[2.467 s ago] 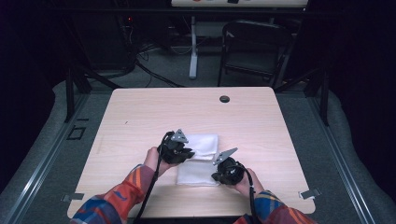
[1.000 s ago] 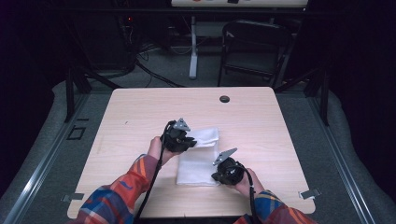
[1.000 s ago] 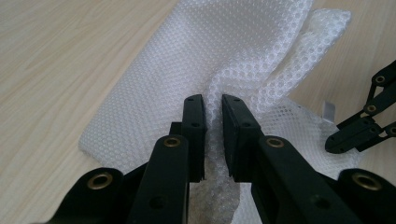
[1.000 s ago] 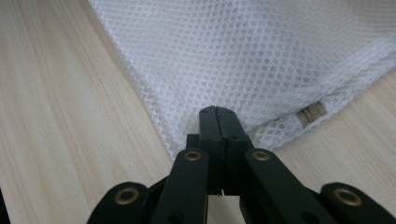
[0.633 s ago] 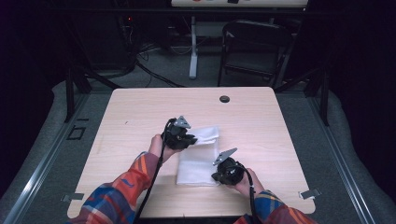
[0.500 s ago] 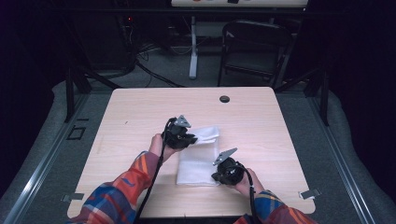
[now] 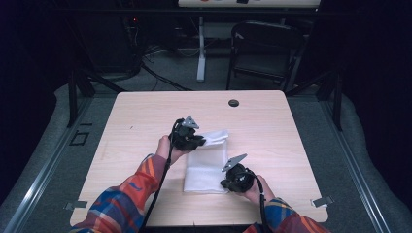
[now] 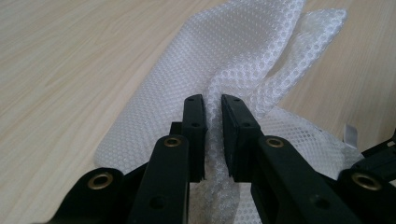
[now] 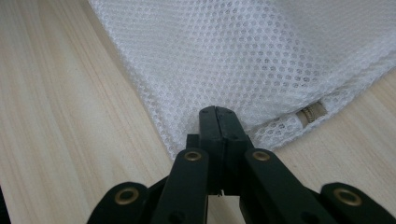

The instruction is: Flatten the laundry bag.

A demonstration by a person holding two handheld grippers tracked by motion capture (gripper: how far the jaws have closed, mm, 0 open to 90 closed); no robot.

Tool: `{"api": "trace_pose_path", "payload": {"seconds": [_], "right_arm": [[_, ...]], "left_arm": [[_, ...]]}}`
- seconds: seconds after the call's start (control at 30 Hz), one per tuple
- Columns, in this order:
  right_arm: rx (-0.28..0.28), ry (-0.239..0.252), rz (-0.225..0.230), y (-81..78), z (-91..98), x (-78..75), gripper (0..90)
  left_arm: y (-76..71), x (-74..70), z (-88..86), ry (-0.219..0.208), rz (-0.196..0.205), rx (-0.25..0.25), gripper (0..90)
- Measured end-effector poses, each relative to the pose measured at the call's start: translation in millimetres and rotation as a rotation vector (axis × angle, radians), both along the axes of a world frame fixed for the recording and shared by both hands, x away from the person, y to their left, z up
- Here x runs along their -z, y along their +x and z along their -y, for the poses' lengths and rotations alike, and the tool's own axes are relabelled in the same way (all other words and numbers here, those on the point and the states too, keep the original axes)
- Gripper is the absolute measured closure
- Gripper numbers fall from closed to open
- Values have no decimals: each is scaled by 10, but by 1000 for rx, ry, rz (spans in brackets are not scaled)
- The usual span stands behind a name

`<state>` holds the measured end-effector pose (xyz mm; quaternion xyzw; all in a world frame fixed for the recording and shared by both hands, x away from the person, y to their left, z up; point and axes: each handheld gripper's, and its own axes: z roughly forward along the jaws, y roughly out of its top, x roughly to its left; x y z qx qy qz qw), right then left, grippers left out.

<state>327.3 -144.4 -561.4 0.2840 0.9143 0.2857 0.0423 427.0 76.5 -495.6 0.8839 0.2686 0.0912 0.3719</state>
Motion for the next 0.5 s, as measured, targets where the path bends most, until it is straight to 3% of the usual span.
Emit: {"api": "trace_pose_path", "payload": {"seconds": [0.5], "right_arm": [[0, 9, -6, 2, -2, 5, 900]], "left_arm": [[146, -64, 17, -2, -1, -17, 805]]}}
